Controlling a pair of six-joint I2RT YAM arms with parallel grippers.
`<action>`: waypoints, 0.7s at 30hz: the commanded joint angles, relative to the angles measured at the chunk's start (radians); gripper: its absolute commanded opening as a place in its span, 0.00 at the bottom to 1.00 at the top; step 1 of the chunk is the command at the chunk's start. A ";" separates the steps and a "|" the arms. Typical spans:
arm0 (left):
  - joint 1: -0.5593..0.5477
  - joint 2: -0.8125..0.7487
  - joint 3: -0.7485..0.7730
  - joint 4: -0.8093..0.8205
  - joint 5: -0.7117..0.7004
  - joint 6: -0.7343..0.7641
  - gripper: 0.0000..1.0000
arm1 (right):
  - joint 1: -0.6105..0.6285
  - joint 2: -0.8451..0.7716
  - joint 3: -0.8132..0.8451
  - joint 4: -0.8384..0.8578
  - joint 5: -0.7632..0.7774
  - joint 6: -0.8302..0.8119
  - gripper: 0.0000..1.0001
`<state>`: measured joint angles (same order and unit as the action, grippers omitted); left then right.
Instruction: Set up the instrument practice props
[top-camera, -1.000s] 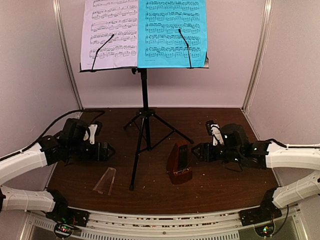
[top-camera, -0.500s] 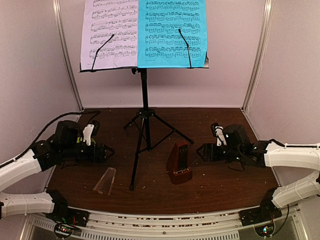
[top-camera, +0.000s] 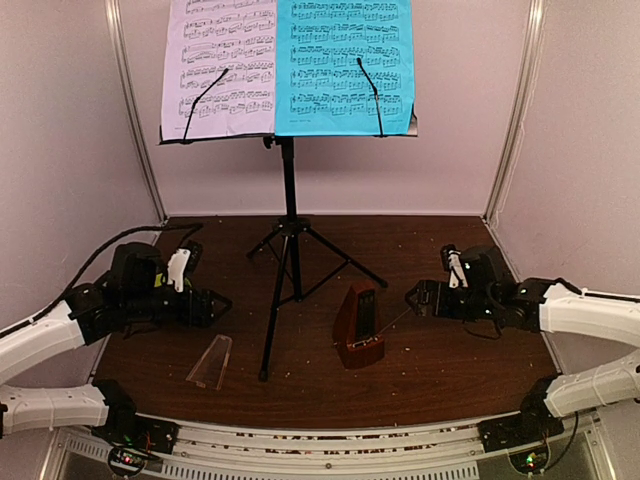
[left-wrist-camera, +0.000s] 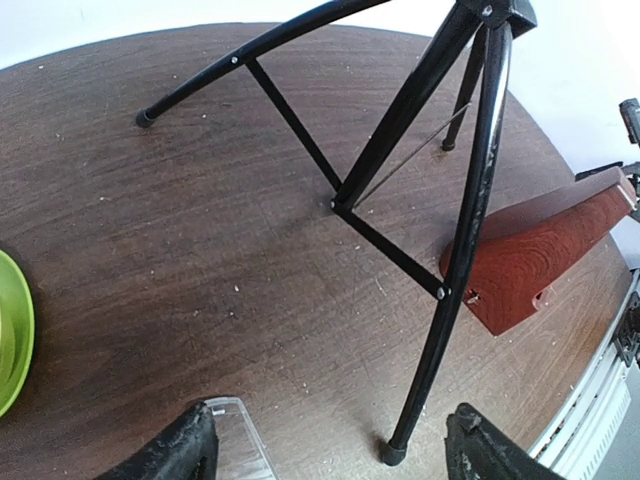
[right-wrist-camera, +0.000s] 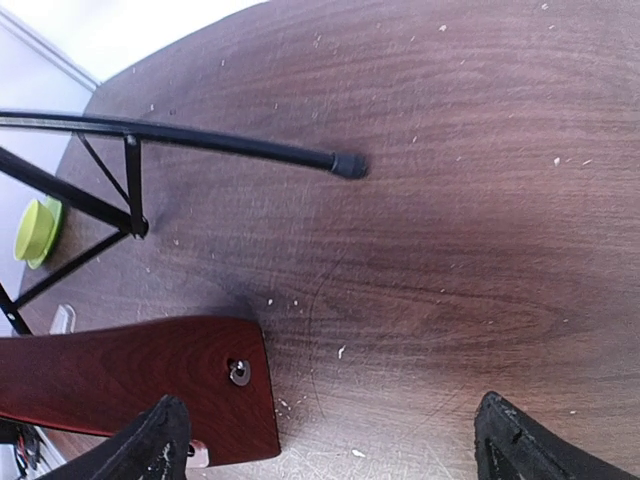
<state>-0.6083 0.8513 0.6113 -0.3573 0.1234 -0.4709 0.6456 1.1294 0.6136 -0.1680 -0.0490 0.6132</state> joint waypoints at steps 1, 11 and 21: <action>0.007 0.019 0.016 0.075 0.012 0.029 0.81 | -0.038 -0.053 0.044 -0.051 -0.030 0.021 1.00; 0.007 0.060 0.122 0.028 -0.018 0.074 0.90 | -0.101 -0.108 0.183 -0.212 0.018 -0.063 1.00; 0.005 0.116 0.255 -0.036 0.025 0.093 0.98 | -0.147 -0.189 0.256 -0.222 0.019 -0.106 1.00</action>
<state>-0.6083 0.9588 0.7986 -0.3908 0.1184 -0.4046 0.5114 0.9646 0.8165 -0.3668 -0.0471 0.5457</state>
